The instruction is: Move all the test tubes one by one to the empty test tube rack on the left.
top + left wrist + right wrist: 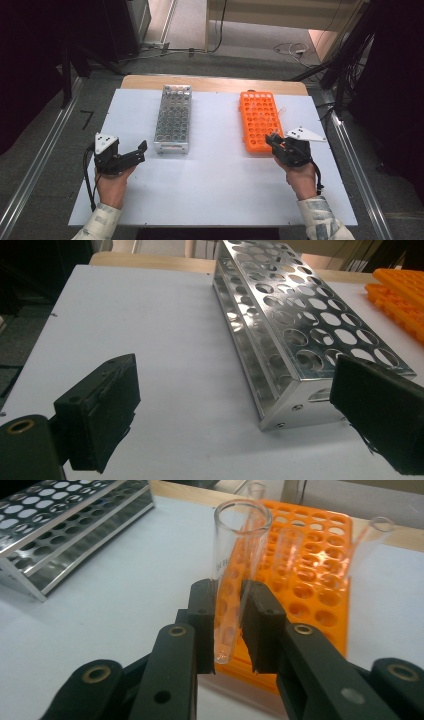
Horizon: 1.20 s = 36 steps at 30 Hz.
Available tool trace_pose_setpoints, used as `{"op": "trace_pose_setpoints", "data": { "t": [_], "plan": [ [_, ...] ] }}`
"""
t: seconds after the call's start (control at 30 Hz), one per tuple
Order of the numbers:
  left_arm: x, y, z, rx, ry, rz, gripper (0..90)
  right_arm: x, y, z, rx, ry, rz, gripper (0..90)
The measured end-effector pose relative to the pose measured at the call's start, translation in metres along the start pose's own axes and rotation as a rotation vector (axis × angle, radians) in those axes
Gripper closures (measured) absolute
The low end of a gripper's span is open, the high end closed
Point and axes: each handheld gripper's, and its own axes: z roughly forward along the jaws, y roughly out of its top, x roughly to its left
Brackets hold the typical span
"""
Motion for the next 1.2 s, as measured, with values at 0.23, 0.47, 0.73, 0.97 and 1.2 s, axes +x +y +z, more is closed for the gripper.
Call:
{"op": "trace_pose_setpoints", "data": {
  "t": [0.23, 0.47, 0.73, 0.97, 1.2],
  "plan": [
    [-0.01, 0.0, 0.0, -0.006, -0.003, 0.034, 5.9, 0.025, 0.004, 0.013, 0.013, 0.055, -0.039, 73.5],
    [-0.016, 0.0, -0.001, -0.003, -0.026, 0.044, 5.9, 0.051, 0.006, 0.026, 0.033, 0.106, -0.093, 73.5],
    [-0.037, 0.001, -0.004, -0.024, -0.125, 0.073, 14.3, 0.075, 0.008, 0.042, 0.057, 0.153, -0.144, 73.5],
    [-0.063, 0.004, -0.004, -0.024, -0.222, 0.116, 20.1, 0.086, 0.011, 0.047, 0.062, 0.18, -0.161, 73.5],
    [-0.077, 0.007, 0.002, -0.014, -0.26, 0.135, 23.2, 0.102, 0.014, 0.052, 0.062, 0.215, -0.194, 73.5]
  ]
}}
